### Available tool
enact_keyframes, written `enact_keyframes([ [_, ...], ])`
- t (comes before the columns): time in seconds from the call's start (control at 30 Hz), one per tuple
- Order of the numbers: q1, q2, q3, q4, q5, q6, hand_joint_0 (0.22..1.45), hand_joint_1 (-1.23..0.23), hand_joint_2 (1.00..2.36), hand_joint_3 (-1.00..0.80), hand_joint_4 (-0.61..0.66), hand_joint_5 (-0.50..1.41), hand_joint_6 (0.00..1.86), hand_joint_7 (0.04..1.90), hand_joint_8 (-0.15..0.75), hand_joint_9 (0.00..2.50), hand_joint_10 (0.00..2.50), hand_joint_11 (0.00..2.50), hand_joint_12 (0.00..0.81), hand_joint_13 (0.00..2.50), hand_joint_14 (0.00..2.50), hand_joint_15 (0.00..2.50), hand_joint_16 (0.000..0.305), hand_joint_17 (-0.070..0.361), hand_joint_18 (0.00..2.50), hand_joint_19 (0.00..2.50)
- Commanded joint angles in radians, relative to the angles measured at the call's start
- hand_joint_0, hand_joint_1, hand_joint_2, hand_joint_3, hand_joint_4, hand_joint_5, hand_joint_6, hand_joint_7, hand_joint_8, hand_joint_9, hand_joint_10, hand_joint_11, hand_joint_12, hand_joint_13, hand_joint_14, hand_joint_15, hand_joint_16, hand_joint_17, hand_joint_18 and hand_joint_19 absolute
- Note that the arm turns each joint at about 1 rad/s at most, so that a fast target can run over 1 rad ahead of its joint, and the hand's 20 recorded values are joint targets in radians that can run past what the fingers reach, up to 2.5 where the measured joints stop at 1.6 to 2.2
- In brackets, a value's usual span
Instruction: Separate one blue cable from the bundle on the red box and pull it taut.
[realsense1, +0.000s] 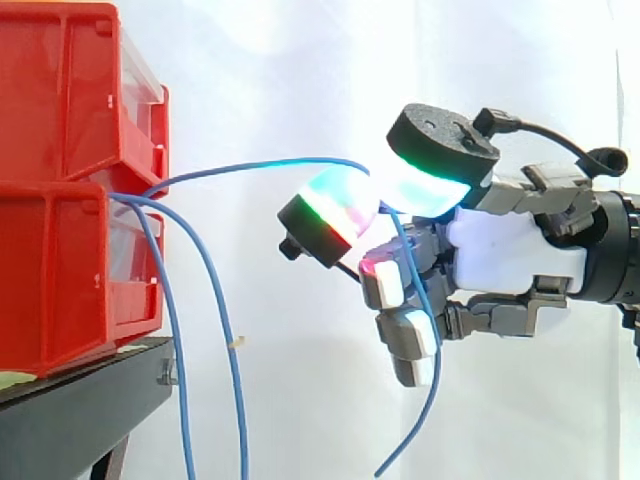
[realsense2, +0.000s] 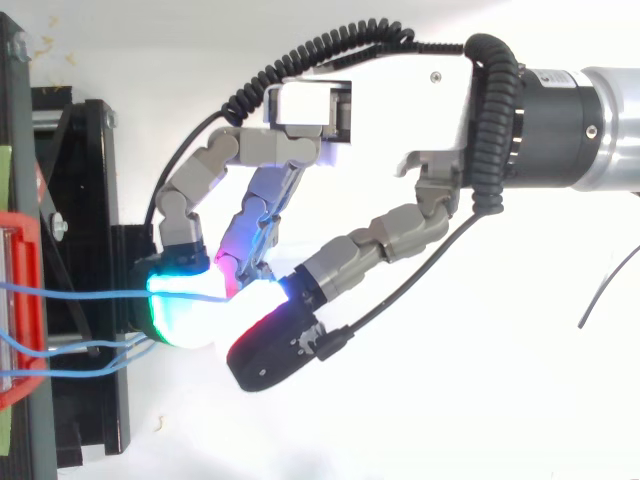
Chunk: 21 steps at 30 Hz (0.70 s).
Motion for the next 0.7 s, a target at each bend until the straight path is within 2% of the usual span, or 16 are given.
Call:
enact_keyframes([
  [0.0, 0.000, 0.000, 0.000, -0.001, 0.000, 0.000, 0.55, -0.70, 1.01, -0.36, 0.00, -0.04, 0.89, 0.85, 0.237, 1.10, 0.02, 0.48, 0.368, 1.12, 0.02, 0.65, 0.047, 0.105, 0.98, 0.66],
  [0.03, 0.000, 0.000, 0.000, -0.001, 0.000, 0.001, 0.52, -0.63, 1.01, -0.43, 0.00, -0.04, 0.89, 0.84, 0.249, 1.10, 0.02, 0.48, 0.379, 1.12, 0.03, 0.65, 0.049, 0.110, 0.99, 0.66],
  [0.1, 0.000, 0.000, 0.000, -0.001, 0.000, 0.001, 0.50, -0.58, 1.00, -0.49, 0.01, -0.04, 0.88, 0.82, 0.253, 1.09, 0.02, 0.46, 0.389, 1.12, 0.02, 0.64, 0.051, 0.116, 1.00, 0.65],
  [0.2, 0.000, 0.000, 0.000, -0.001, 0.000, 0.001, 0.47, -0.45, 1.00, -0.50, 0.03, -0.05, 0.87, 0.81, 0.268, 1.09, 0.02, 0.46, 0.404, 1.12, 0.02, 0.63, 0.054, 0.122, 1.00, 0.65],
  [0.3, 0.000, 0.000, 0.000, -0.001, 0.000, 0.001, 0.52, -0.38, 1.00, -0.48, 0.01, -0.05, 0.87, 0.82, 0.258, 1.08, 0.02, 0.46, 0.388, 1.11, 0.02, 0.64, 0.051, 0.114, 0.96, 0.67],
  [0.47, 0.000, 0.000, 0.000, -0.001, 0.000, 0.001, 0.56, -0.62, 1.01, -0.21, 0.03, -0.04, 0.87, 0.86, 0.299, 1.11, 0.02, 0.45, 0.432, 1.16, 0.02, 0.62, 0.061, 0.137, 1.06, 0.61],
  [0.67, 0.000, 0.000, 0.000, -0.001, 0.000, 0.001, 0.58, -0.75, 1.01, -0.13, 0.03, -0.04, 0.90, 0.86, 0.281, 1.10, 0.02, 0.47, 0.412, 1.15, 0.02, 0.64, 0.056, 0.126, 1.05, 0.62],
])
